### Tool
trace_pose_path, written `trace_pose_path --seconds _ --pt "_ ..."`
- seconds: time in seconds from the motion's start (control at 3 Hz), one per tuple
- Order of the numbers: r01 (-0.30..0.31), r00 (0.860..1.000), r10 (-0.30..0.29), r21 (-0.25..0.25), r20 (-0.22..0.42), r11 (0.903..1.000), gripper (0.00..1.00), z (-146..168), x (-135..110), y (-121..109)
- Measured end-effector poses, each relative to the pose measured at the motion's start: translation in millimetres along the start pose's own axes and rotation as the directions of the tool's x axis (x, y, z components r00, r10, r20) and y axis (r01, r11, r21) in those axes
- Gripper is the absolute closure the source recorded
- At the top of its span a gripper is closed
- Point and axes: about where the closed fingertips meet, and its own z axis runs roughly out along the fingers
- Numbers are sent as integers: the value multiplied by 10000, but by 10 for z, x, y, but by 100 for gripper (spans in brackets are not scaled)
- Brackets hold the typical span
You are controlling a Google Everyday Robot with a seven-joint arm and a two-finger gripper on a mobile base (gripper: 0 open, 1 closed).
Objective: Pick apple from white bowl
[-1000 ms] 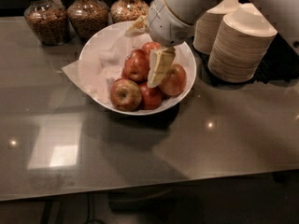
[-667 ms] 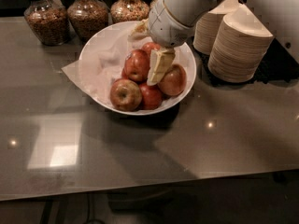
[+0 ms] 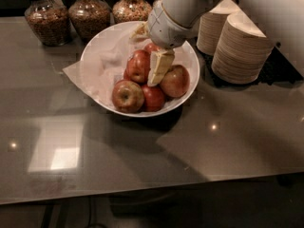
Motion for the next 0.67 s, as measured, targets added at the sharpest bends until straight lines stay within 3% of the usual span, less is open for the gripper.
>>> trace_pose_path --seconds 0.67 --pt "206 9998 -205 -202 46 9996 25 83 -54 -44"
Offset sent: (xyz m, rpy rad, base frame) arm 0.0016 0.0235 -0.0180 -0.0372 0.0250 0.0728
